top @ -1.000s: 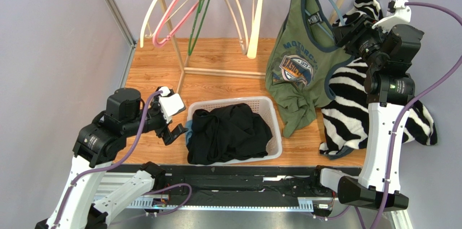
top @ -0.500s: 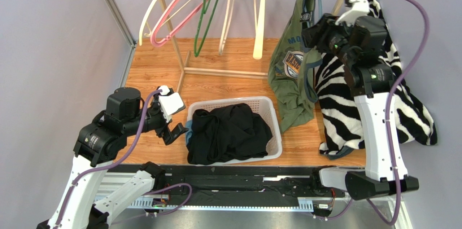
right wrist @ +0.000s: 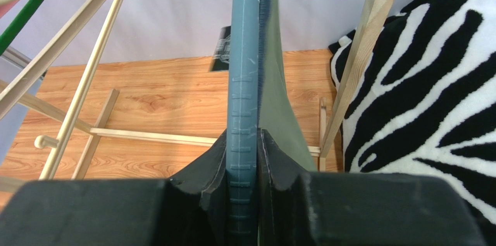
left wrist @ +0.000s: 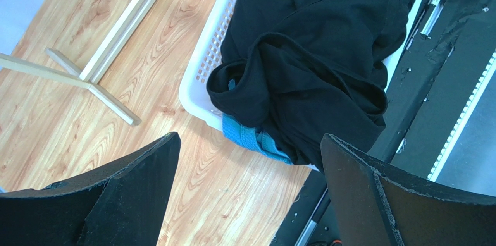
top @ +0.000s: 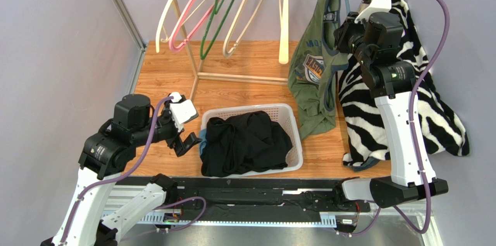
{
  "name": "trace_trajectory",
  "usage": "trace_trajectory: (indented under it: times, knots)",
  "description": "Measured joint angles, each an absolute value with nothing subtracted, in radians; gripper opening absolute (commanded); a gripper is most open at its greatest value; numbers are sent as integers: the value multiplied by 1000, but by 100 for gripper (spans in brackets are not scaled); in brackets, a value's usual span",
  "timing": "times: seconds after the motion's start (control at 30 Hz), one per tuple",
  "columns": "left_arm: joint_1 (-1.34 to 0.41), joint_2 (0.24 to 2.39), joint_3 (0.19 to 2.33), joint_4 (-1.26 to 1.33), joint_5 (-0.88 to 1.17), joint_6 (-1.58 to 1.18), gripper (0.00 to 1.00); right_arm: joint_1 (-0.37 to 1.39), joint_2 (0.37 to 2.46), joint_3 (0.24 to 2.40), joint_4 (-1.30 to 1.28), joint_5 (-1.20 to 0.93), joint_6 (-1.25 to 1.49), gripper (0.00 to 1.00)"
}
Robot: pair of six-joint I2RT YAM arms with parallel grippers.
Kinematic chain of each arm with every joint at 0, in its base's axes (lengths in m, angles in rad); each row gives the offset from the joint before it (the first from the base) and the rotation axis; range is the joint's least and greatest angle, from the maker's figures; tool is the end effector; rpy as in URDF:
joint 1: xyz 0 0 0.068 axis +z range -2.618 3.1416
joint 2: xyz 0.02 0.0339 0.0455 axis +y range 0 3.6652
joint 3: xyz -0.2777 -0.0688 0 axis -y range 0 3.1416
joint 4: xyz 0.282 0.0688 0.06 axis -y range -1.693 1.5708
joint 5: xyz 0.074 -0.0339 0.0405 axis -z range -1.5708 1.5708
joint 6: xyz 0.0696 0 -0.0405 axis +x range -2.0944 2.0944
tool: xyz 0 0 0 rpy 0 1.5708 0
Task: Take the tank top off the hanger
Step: Pick up the hanger from the clothesline.
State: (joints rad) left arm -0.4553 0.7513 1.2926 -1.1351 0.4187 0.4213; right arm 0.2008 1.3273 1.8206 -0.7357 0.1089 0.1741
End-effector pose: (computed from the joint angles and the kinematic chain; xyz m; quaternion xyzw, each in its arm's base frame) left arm 0.1150 -0.0878 0.4228 0.4549 0.7407 -0.1913 0.4559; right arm 0.3073 0.0548 0.5350 0.0230 0.7866 0.0726 0.6127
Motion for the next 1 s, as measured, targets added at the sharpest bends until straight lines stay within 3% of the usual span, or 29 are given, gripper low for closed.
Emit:
trace_trajectory:
  times: [0.23,0.77,1.0]
  knots:
    - [-449,749,1293,-1135,427,421,99,214,1325,1815,-693,150,145,0]
    - [-442,730,1293,-1142,437,421,99,221,1154,1566,-298,147,58,0]
    - [-440,730,1293,-1142,437,421,99,221,1137,1545,-291,109,55,0]
